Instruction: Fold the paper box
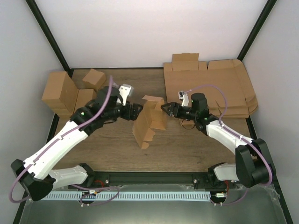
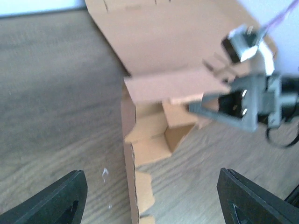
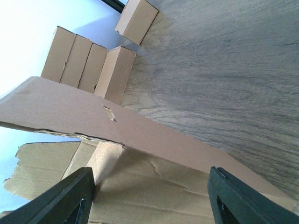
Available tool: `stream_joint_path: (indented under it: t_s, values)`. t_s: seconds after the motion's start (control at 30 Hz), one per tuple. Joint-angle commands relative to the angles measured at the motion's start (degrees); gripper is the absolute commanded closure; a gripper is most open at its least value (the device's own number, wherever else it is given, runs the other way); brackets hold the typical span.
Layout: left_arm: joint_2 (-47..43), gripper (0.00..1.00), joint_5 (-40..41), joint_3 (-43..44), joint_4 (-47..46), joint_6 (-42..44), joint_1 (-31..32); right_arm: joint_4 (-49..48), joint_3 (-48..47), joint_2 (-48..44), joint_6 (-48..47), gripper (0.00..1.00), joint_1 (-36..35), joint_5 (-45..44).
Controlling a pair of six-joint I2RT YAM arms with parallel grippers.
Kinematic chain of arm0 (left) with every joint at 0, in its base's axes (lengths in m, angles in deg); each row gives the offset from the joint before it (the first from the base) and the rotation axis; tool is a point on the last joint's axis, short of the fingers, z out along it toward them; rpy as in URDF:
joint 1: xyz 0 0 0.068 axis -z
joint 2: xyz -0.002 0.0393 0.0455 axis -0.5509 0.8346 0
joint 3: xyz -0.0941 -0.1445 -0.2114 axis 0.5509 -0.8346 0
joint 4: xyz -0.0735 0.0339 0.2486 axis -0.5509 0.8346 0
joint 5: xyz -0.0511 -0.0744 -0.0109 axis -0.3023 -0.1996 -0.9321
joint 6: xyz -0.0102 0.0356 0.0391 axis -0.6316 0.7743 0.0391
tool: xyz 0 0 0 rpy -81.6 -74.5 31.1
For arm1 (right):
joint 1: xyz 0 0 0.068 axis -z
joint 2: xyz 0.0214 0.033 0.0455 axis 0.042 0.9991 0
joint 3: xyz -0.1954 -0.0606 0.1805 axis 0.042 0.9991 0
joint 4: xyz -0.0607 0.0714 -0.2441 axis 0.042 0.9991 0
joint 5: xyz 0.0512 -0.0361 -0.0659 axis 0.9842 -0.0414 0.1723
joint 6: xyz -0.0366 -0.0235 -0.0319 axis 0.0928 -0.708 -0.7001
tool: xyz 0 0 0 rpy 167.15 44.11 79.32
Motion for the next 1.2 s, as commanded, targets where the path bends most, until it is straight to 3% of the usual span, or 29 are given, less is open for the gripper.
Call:
stream_joint_path:
  t_s: [0.0,0.1,0.27,0.53,0.77,1.17]
  values:
    - [-0.69,0.22,-5.9,5.16,-0.46,-3.05,-4.48,2.69,1.06,-0.95,-2.17,0.31,0.54,-0.09]
    - [0.87,0.3,-13.69,5.08,-1.43,-4.26,-11.03,2.9,1.2,-1.18,-2.35,0.31,0.56,-0.2]
    - [2.71,0.34,-27.08,-0.76,-7.93,-7.07,-19.5,2.71,1.15,-1.03,-2.24,0.31,0.66,0.0]
    - [8.98,0.37,-40.57,-7.15,-16.37,-7.49,-22.41,2.18,0.83,0.32,-2.47,0.31,0.64,1.09]
    - [14.29,0.39,-45.47,-7.87,-19.01,-6.55,-22.12,1.76,0.42,0.68,-2.37,0.3,0.65,1.62]
    - [20.6,0.43,-47.1,-7.38,-22.33,-6.87,-21.54,2.39,-0.49,0.51,-3.22,0.3,0.64,2.22]
